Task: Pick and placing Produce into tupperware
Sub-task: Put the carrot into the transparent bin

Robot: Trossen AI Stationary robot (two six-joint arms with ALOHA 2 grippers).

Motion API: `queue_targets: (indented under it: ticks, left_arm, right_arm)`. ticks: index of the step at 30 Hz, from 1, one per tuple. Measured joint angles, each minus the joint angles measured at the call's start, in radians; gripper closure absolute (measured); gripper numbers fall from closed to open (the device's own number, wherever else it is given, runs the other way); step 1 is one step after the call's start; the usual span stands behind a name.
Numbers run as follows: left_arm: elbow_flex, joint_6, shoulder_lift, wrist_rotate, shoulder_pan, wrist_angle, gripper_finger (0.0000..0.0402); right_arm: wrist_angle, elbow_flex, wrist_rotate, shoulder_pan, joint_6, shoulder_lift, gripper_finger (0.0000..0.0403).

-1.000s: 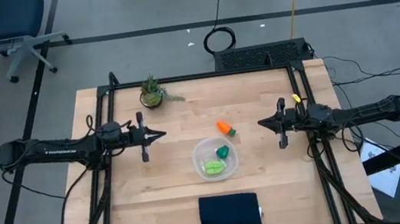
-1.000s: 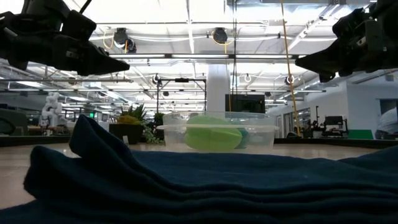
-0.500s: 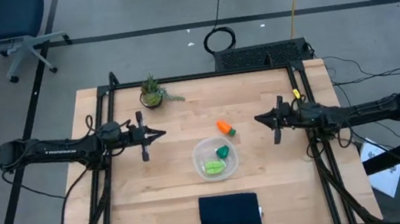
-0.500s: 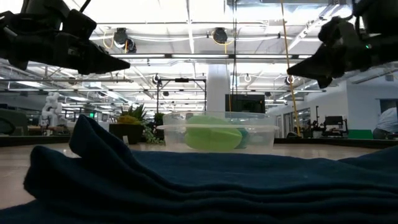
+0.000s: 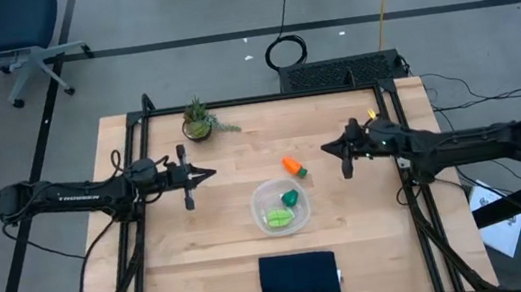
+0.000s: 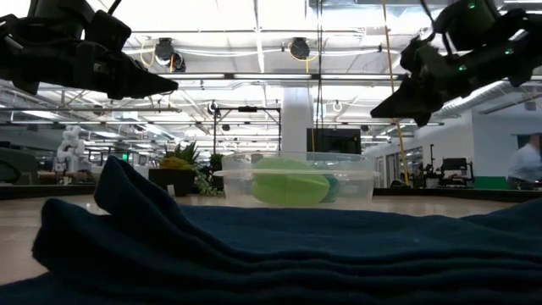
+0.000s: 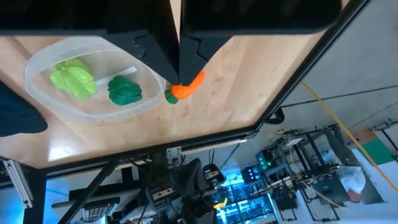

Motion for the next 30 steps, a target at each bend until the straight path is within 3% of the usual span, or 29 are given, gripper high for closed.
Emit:
queue_targets:
  ticks: [11, 20, 30]
  left_arm:
    - [0.000, 0.000, 0.000, 0.000, 0.000, 0.001, 0.0383]
    - [0.000, 0.000, 0.000, -0.001, 0.000, 0.001, 0.0396]
    - [0.000, -0.015, 0.000, -0.001, 0.000, 0.001, 0.0376]
  right_arm:
    - [0.018, 0.107, -0.053, -0.032, 0.010, 0.229, 0.0403]
    - [0.270, 0.122, -0.103, -0.038, 0.063, 0.397, 0.0403]
    - [0.172, 0.281, -0.106, -0.044, 0.049, 0.552, 0.0403]
